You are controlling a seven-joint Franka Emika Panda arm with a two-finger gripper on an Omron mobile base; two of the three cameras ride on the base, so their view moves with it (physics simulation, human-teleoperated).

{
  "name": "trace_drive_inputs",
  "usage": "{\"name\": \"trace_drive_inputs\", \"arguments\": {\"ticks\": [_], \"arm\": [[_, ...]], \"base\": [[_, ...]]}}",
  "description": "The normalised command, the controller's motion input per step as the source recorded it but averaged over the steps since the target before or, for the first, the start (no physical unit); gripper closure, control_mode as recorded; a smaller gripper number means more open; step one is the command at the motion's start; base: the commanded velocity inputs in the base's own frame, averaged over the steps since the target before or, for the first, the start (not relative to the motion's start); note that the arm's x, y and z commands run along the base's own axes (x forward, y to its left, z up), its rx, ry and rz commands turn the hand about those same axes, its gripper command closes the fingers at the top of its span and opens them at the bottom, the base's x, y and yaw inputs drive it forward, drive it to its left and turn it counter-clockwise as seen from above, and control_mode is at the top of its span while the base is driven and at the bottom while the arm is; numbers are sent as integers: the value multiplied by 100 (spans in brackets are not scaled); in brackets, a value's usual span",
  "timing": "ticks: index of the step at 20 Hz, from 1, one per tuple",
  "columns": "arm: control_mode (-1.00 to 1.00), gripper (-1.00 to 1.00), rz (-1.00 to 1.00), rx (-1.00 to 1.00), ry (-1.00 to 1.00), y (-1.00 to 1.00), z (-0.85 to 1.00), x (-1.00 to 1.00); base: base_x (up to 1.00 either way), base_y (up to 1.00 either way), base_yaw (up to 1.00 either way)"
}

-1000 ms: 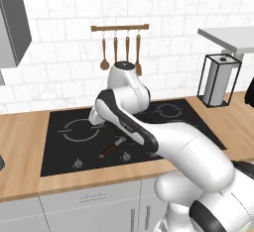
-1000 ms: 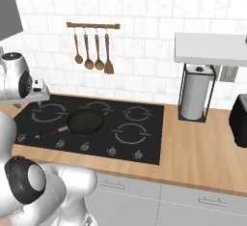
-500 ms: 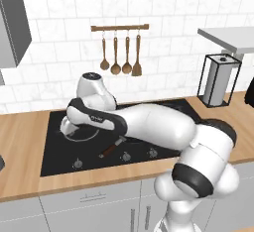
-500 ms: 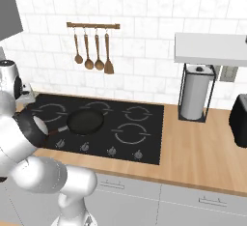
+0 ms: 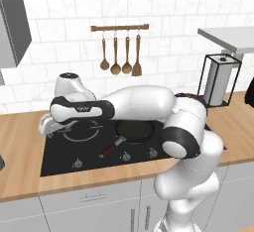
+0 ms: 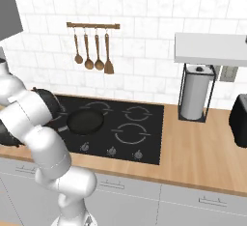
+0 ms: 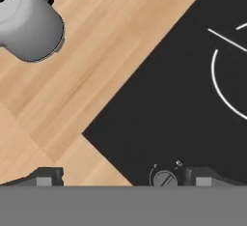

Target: Pick the kettle from the counter and place it on a stove burner. Then turn the burner on.

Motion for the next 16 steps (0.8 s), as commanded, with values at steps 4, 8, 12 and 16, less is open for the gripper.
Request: {"name": "trace_drive_inputs", "arguments": {"ticks": [4,8,12,16], "arm": [[-100,-100,0,0,10,46,7,-18],[-100,-100,-1,0,1,40,-53,-35],[-100,-100,-11,0,0,42,-25,-12],[-100,-100,-21,0,2,42,8,-8]], "base": [[0,0,0],[0,0,0],[0,0,0],[0,0,0]]}}
